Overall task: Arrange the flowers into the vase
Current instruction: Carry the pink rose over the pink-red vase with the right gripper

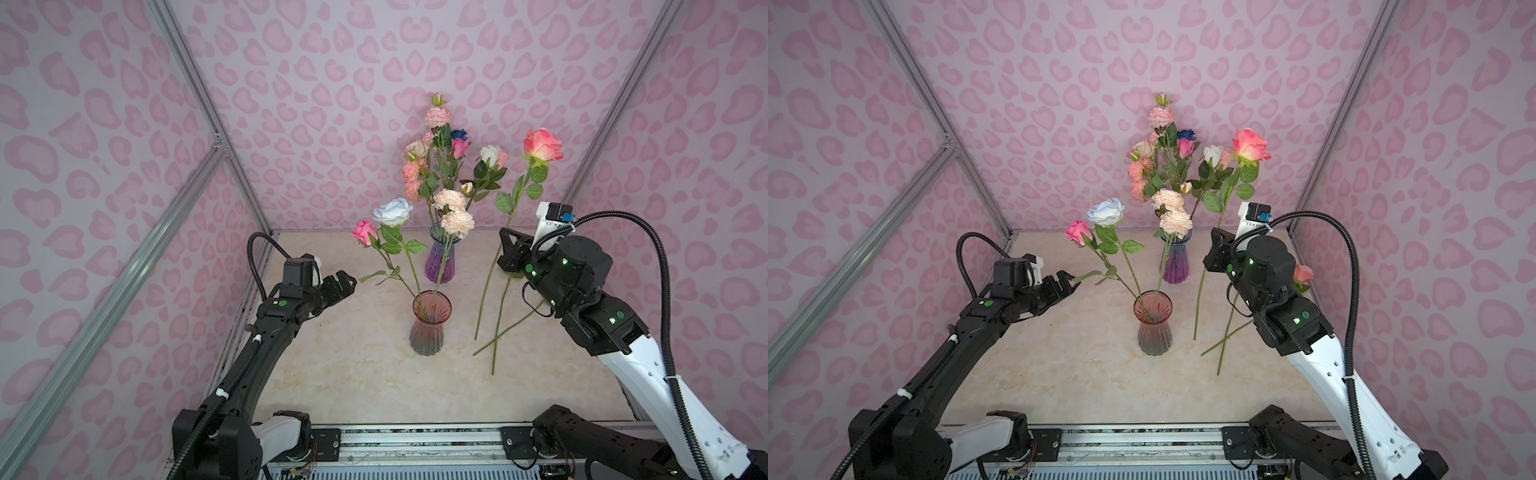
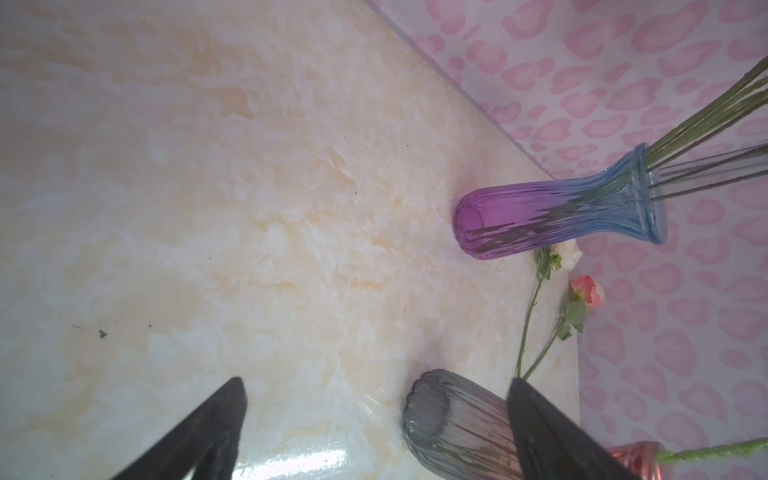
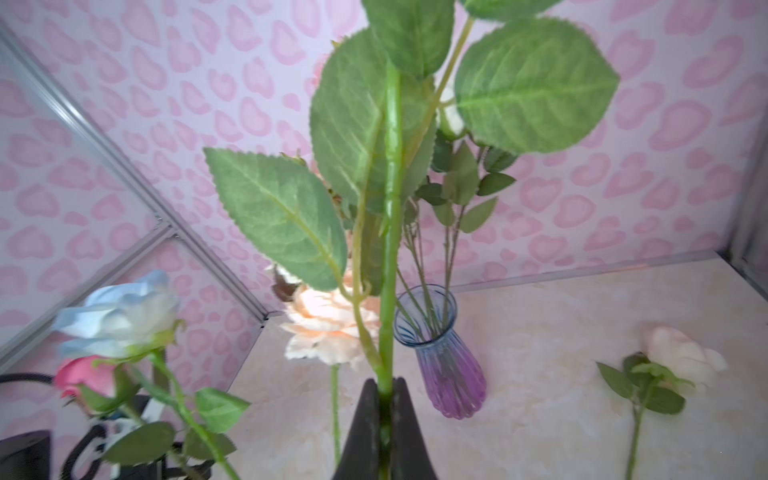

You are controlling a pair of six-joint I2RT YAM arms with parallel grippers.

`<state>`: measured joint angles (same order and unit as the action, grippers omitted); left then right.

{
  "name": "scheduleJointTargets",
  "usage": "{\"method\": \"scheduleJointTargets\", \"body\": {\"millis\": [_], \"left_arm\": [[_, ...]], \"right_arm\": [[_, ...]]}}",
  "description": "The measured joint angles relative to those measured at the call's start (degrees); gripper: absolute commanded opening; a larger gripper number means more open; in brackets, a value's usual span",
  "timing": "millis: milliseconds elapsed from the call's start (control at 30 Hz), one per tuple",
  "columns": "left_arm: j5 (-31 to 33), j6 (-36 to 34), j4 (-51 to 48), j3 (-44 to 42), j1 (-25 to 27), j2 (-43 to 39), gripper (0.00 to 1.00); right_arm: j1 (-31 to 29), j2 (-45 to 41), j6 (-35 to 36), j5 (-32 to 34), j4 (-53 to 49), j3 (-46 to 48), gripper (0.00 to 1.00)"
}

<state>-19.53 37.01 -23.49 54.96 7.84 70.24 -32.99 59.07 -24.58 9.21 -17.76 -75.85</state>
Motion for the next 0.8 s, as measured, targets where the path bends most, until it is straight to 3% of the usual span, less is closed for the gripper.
{"method": "scheduleJointTargets", "body": {"millis": [267, 533, 800], "left_arm": [[-4.26, 0.0, 0.0, 0.57, 0.0, 2.62, 1.0], [-4.68, -0.02, -0.02, 0.61, 0.0, 2.64, 1.0], [-4.52, -0.07, -0.02, 0.66, 0.0, 2.21, 1.0]], "right_arm": [[-13.68, 4.61, 9.64, 6.16, 9.25, -5.7, 0.0], [-15.02, 11.04, 14.6, 7.23, 16.59, -11.91, 0.0], [-15.3, 13.46, 15.74, 5.38, 19.98, -3.54, 0.0]]}}
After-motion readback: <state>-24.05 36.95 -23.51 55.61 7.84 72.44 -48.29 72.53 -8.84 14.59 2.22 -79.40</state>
